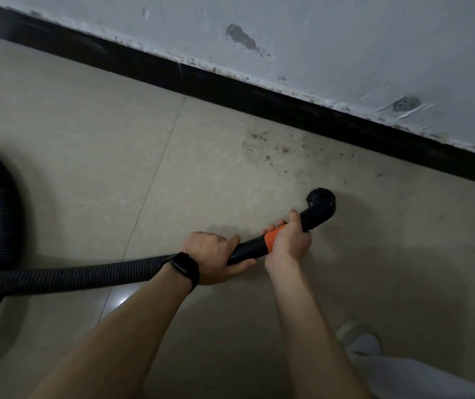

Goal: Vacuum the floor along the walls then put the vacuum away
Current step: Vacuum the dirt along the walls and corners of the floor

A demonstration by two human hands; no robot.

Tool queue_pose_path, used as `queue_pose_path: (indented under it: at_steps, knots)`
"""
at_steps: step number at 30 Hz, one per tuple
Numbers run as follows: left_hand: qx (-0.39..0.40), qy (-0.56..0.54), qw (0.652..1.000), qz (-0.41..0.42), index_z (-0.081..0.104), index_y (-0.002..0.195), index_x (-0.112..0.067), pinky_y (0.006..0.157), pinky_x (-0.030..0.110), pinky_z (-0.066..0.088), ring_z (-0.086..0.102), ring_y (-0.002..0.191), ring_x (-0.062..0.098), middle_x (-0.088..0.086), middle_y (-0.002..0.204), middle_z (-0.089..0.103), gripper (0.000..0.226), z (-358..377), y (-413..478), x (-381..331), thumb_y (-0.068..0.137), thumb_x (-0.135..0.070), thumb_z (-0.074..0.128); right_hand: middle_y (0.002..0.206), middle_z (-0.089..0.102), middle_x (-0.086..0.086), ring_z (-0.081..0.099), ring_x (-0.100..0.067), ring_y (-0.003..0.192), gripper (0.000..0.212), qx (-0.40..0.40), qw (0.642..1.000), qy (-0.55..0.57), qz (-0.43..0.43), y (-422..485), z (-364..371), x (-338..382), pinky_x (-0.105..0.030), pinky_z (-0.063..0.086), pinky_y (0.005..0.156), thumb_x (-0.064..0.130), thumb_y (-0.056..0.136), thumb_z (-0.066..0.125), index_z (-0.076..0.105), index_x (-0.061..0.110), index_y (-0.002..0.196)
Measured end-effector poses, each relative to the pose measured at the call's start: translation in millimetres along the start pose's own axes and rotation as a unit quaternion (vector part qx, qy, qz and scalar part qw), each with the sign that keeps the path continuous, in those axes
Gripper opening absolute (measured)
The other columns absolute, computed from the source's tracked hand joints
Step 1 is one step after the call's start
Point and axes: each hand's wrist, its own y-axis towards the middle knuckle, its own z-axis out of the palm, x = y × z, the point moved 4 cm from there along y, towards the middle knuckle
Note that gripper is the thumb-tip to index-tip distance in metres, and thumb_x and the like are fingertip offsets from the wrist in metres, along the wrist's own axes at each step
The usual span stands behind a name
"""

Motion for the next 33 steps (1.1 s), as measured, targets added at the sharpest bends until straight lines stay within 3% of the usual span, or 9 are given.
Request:
queue_pose_path:
  at_steps: [4, 16, 33]
  knots:
    - [0.005, -0.018, 0.999, -0.028, 0.035, 0.088, -0.030, 0.053, 0.031, 0.030, 0.040, 0.052, 0.016, -0.010, 0.060, 0.040, 0.049, -4.8, 10.4, -9.4, 0.087, -0.077, 0.024, 0.063, 0.049, -0.003, 0.047, -0.014, 0.037, 0.018, 0.009, 1.000, -0.013, -0.007, 11.6, 3.8, 12.5, -0.028, 0.047, 0.043, 0.023, 0.100, 0.062, 0.051, 0.009, 0.097]
    - [0.000, -0.010, 0.996, -0.084, 0.033, 0.083, -0.033, 0.045, 0.027, 0.027, 0.046, 0.049, 0.007, -0.010, 0.060, 0.049, 0.052, -5.2, -21.0, 38.9, 0.080, -0.082, 0.015, 0.067, 0.054, -0.004, 0.052, -0.014, 0.040, 0.035, 0.066, 0.997, -0.033, 0.000, -10.6, 45.1, -25.5, -0.030, 0.051, 0.048, 0.026, 0.101, 0.061, 0.052, 0.002, 0.124]
    - [-0.061, -0.021, 0.991, -0.117, 0.031, 0.083, -0.032, 0.044, 0.026, 0.021, 0.038, 0.045, 0.005, -0.011, 0.057, 0.042, 0.054, -1.5, -41.5, 70.2, 0.077, -0.081, 0.010, 0.066, 0.051, -0.003, 0.051, -0.013, 0.039, 0.028, 0.108, 0.992, -0.062, -0.002, -32.9, 78.3, -43.8, -0.029, 0.050, 0.046, 0.025, 0.100, 0.061, 0.051, 0.005, 0.117]
